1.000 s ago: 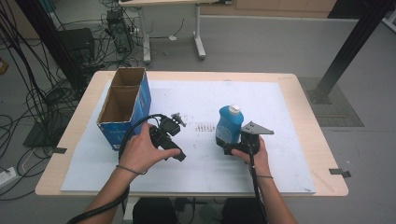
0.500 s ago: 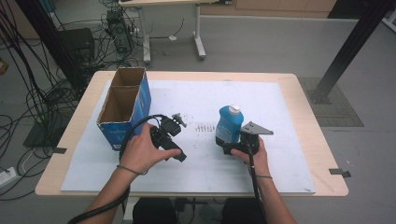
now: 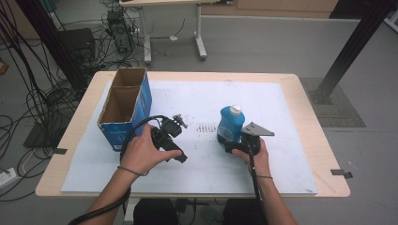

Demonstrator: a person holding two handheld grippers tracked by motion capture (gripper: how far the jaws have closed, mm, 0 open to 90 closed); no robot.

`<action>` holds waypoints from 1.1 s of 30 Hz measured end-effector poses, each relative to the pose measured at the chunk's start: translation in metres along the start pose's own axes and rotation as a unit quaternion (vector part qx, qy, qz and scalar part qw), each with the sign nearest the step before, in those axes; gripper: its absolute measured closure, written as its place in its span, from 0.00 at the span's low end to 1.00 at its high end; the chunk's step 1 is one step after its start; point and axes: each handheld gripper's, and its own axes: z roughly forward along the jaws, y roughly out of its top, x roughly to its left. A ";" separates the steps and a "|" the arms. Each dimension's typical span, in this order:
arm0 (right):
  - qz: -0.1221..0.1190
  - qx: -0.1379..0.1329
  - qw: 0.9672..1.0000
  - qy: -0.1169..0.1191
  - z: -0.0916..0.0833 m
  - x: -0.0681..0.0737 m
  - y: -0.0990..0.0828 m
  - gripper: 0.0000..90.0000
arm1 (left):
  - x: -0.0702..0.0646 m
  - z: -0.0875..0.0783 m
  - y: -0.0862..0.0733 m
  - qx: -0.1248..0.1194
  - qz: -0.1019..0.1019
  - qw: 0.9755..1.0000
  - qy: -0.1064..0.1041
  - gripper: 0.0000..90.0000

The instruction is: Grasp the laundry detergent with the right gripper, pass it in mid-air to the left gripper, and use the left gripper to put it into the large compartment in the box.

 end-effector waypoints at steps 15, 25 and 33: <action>-0.012 -0.005 1.000 -0.018 0.000 0.007 0.000 0.39 | 0.000 0.000 0.000 -0.002 0.001 1.000 -0.001 0.09; -0.026 -0.008 0.999 -0.035 -0.001 0.014 -0.001 0.45 | -0.001 -0.003 -0.001 -0.009 0.003 1.000 0.000 0.10; -0.027 -0.011 0.999 -0.040 -0.001 0.016 -0.003 0.45 | -0.001 -0.002 -0.002 -0.008 0.001 1.000 0.000 0.09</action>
